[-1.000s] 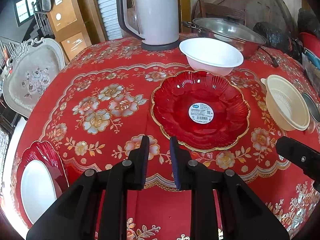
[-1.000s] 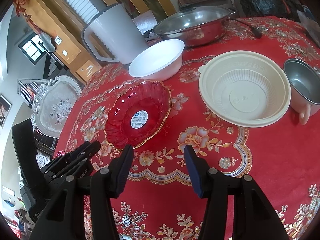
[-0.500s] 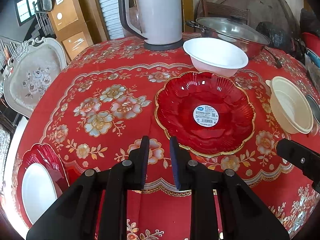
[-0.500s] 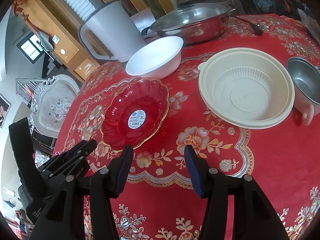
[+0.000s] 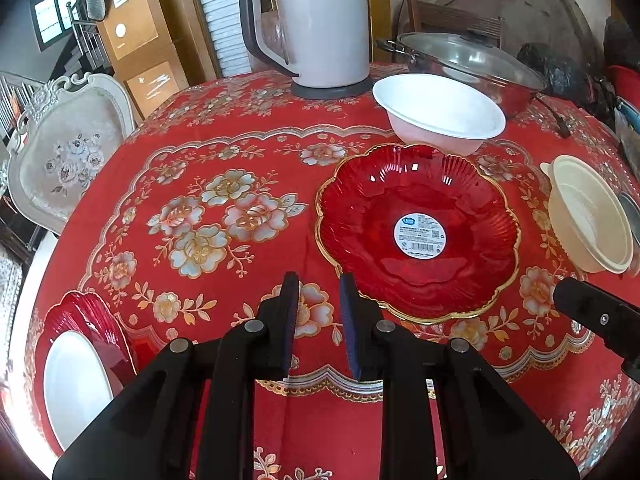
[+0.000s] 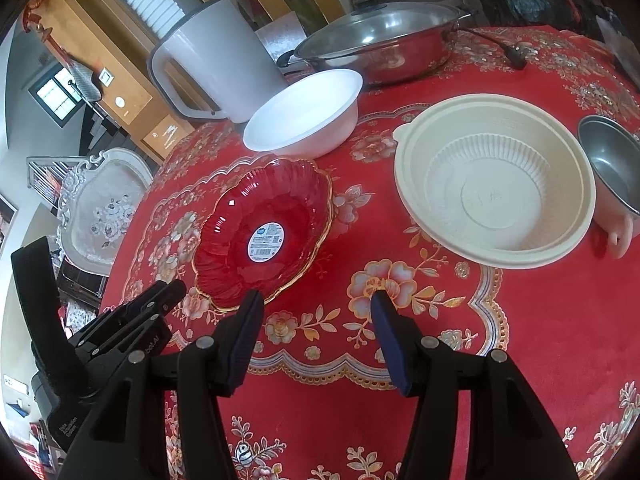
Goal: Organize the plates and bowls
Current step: 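Move the right gripper toward the red scalloped sticker plate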
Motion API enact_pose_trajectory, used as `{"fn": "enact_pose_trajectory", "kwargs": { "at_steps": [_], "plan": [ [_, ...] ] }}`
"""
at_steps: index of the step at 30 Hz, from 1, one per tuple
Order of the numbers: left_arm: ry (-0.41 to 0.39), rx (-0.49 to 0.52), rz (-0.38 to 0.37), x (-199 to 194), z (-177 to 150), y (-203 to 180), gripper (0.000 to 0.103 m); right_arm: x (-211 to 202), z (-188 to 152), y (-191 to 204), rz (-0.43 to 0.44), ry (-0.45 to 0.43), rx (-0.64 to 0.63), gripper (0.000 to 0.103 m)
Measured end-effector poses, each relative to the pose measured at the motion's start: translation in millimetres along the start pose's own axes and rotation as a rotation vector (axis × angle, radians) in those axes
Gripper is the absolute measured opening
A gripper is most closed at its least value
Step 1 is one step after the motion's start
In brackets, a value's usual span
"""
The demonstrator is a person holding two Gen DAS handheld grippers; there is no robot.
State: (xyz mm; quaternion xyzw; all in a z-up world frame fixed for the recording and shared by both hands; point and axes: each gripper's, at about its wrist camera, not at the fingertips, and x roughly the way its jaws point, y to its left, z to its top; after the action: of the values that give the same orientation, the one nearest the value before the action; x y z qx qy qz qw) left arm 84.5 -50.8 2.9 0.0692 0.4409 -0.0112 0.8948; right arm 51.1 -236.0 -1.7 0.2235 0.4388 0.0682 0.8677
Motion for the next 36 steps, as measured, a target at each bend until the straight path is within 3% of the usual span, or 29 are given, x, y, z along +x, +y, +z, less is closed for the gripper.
{"fn": "enact_pose_trajectory", "kwargs": {
  "at_steps": [20, 30, 36],
  "plan": [
    [0.039, -0.028, 0.001, 17, 20, 7, 0.020, 23, 14, -8, -0.023, 0.051, 0.013, 0.056],
    [0.102, -0.094, -0.076, 27, 40, 12, 0.020, 36, 23, -18, -0.024, 0.083, 0.053, 0.056],
    [0.199, -0.163, -0.135, 50, 54, 18, 0.020, 43, 34, -25, 0.012, 0.095, 0.109, 0.056]
  ]
}}
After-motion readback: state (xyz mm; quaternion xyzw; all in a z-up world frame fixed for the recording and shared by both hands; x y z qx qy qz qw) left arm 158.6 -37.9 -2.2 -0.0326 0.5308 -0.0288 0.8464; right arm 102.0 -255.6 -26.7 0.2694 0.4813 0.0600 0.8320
